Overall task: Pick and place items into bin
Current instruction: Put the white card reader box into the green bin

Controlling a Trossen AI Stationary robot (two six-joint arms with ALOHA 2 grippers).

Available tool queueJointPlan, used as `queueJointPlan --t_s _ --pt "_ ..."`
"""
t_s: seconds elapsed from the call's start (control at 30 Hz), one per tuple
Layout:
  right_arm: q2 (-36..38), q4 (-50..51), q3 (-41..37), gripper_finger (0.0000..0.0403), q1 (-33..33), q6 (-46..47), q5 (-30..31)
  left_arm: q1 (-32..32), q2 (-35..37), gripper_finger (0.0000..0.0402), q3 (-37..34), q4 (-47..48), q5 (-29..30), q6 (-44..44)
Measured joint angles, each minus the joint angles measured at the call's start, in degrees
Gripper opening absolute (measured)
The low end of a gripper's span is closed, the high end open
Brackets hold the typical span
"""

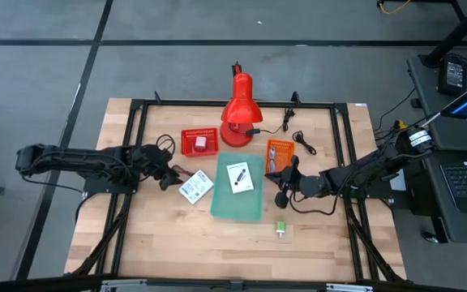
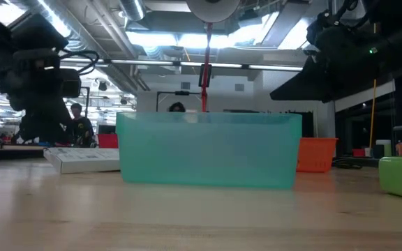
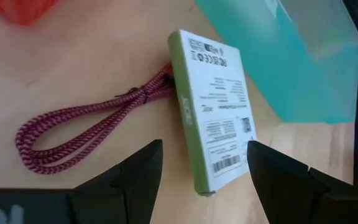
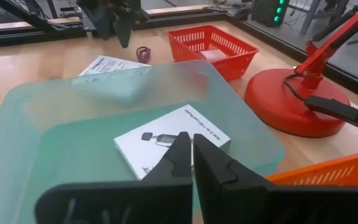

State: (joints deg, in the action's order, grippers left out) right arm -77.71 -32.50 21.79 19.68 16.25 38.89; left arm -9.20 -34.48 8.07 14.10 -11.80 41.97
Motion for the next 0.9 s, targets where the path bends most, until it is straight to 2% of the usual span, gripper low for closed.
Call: queueJointPlan --t_s 0.3,0.47,0.9 --pt "0.0 -0.86 0.01 0.0 0.09 0.0 0.0 -0.67 1.69 0.0228 -2.54 0.79 -0.88 1.86" --pt "-0.02 -1.14 0.01 0.0 0.06 -0.02 0.01 -0.6 0.81 0.0228 -3.04 -2.45 -1.79 3.78" --pt "-0.02 -1.14 0.01 0.0 -0.02 -0.27 0.02 -0.6 -3.68 0.0228 -3.08 -2.22 -0.12 6.98"
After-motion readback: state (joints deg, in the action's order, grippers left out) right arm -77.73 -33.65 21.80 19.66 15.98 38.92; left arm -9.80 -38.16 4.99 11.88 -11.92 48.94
